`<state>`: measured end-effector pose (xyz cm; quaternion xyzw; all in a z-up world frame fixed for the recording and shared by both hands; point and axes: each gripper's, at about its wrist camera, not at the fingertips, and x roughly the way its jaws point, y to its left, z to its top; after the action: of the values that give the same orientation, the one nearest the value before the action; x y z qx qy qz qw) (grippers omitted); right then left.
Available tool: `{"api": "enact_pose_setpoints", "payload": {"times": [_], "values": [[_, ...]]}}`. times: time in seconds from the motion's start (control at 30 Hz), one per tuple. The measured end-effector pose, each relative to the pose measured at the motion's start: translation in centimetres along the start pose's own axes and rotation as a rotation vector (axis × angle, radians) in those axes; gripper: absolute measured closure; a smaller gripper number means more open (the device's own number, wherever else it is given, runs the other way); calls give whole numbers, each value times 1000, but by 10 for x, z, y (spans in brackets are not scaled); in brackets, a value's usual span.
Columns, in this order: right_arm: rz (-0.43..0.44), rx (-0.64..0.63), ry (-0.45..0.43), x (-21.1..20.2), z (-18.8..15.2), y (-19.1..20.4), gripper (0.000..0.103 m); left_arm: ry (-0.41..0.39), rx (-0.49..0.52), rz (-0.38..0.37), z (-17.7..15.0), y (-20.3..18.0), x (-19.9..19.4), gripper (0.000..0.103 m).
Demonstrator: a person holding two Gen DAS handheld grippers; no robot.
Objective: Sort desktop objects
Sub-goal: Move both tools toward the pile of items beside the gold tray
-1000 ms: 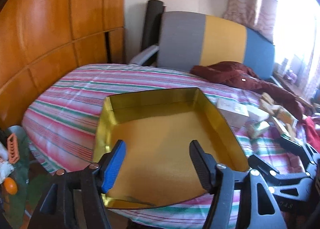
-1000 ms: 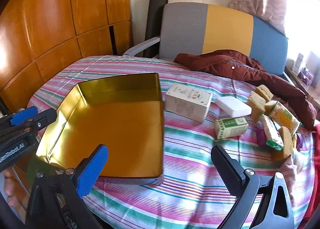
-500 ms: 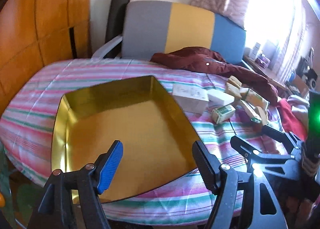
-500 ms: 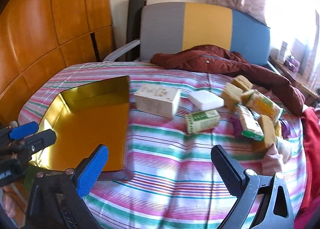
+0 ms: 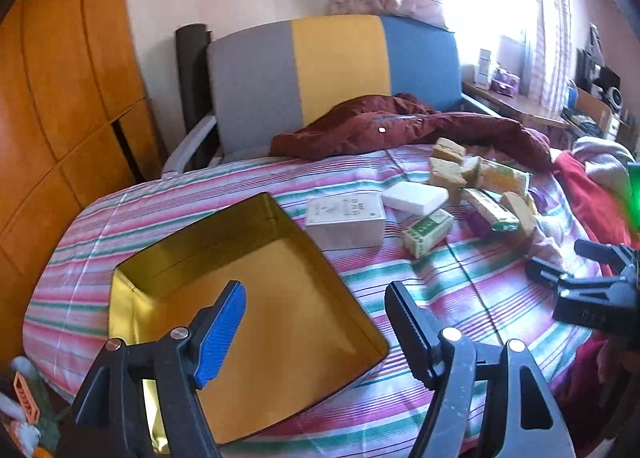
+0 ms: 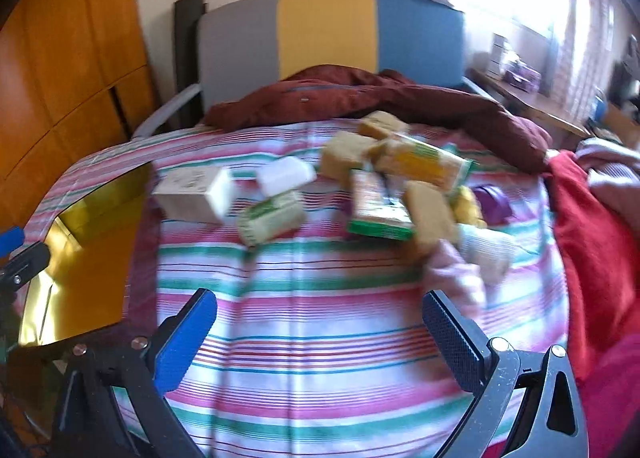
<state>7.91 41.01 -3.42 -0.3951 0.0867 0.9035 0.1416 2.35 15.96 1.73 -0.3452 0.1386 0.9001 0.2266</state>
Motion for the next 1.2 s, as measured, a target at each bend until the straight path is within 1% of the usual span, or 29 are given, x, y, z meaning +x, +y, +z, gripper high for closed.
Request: {"api": "enact_pose_setpoints", "payload": {"times": [0.07, 0.13, 0.2, 0.27, 0.47, 0.6, 0.67, 0.73, 0.77, 0.83, 0.87, 0.93, 1.03, 1.13, 1.2], "values": [[-16, 31, -2, -2, 1, -17, 0, 1, 23, -5, 2, -9, 4, 24], [-21, 62, 3, -3, 2, -32, 0, 4, 40, -26, 4, -17, 7, 23], [-31, 85, 11, -3, 3, -44, 0, 17, 45, -77, 6, -22, 11, 22], [-46, 110, 19, -4, 4, -57, 0, 34, 44, -135, 8, -28, 17, 19], [-83, 157, 20, -9, 8, -88, 0, 55, 45, -269, 12, -41, 26, 16], [-75, 187, 18, -6, 17, -108, 0, 63, 52, -327, 18, -47, 33, 15], [-70, 194, 17, -3, 23, -113, 0, 66, 48, -346, 21, -48, 35, 10], [-69, 192, 16, 2, 31, -117, 1, 68, 55, -357, 23, -48, 39, 0], [-67, 187, 16, 5, 35, -117, 1, 64, 61, -371, 25, -48, 41, 0], [-70, 165, 15, 11, 43, -115, 1, 101, 55, -394, 30, -46, 49, 0], [-75, 146, 12, 14, 48, -113, 1, 120, 34, -416, 33, -42, 54, 0], [-94, 93, 3, 23, 60, -107, 1, 115, 2, -435, 39, -34, 58, 0], [-109, -22, -14, 36, 78, -93, 1, 83, 29, -393, 53, -26, 60, 0], [-98, -172, 0, 56, 98, -80, 1, 102, 55, -359, 69, -16, 76, 3], [-85, -241, 28, 70, 108, -76, 2, 131, 62, -332, 78, -11, 90, 11]]}}
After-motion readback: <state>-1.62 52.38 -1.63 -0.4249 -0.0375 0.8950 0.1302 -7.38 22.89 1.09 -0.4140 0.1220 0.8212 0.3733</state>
